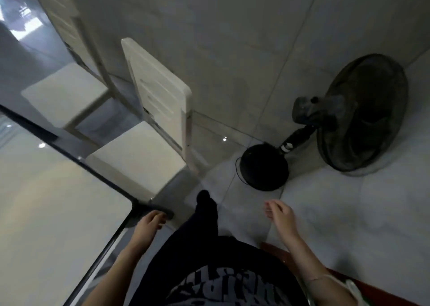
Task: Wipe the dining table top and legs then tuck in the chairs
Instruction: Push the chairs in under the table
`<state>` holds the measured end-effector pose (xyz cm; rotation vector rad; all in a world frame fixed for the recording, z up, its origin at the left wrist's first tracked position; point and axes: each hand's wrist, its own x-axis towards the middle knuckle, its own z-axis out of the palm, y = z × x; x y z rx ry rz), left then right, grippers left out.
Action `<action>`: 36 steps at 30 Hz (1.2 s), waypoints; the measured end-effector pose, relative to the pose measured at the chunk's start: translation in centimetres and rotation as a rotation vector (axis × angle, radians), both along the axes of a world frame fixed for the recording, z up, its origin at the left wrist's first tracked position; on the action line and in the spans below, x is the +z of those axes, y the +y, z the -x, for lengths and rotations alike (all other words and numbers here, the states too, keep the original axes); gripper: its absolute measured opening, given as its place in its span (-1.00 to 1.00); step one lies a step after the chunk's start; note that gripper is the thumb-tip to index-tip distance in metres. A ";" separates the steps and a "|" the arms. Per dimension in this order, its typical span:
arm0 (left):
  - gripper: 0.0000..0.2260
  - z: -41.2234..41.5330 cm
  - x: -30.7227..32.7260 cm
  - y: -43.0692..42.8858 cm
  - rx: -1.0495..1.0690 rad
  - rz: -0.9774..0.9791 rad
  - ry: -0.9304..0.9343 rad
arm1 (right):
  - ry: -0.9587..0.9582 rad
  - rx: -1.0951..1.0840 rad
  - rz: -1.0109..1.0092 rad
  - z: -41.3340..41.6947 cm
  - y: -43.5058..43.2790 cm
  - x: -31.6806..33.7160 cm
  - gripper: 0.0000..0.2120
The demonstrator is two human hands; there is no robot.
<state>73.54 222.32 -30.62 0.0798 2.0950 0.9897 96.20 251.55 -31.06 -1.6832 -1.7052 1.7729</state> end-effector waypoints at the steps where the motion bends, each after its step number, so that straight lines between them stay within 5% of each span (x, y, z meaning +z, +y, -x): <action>1: -0.79 1.2 -0.2 1.0 0.011 -0.008 -0.003 | -0.013 -0.004 0.006 0.9 0.9 -0.4 -0.77; 10: -0.80 15.8 0.6 11.9 -0.006 -0.079 0.015 | -0.093 -0.103 0.063 10.5 9.1 -1.7 -0.80; 22: -0.80 27.5 7.7 19.3 0.188 -0.307 0.218 | 0.364 0.177 -0.052 37.7 16.8 9.1 -0.74; 25: -0.74 28.6 7.8 21.5 0.287 -0.292 0.268 | 0.523 0.351 -0.074 45.3 17.0 12.0 -0.76; 30: -0.36 30.8 7.0 26.2 0.471 -0.211 0.235 | 0.633 0.838 -0.176 56.3 16.6 13.3 -0.83; 36: -0.49 31.6 6.9 30.8 0.743 -0.117 0.174 | 0.735 1.624 -0.699 65.1 17.6 11.2 -0.75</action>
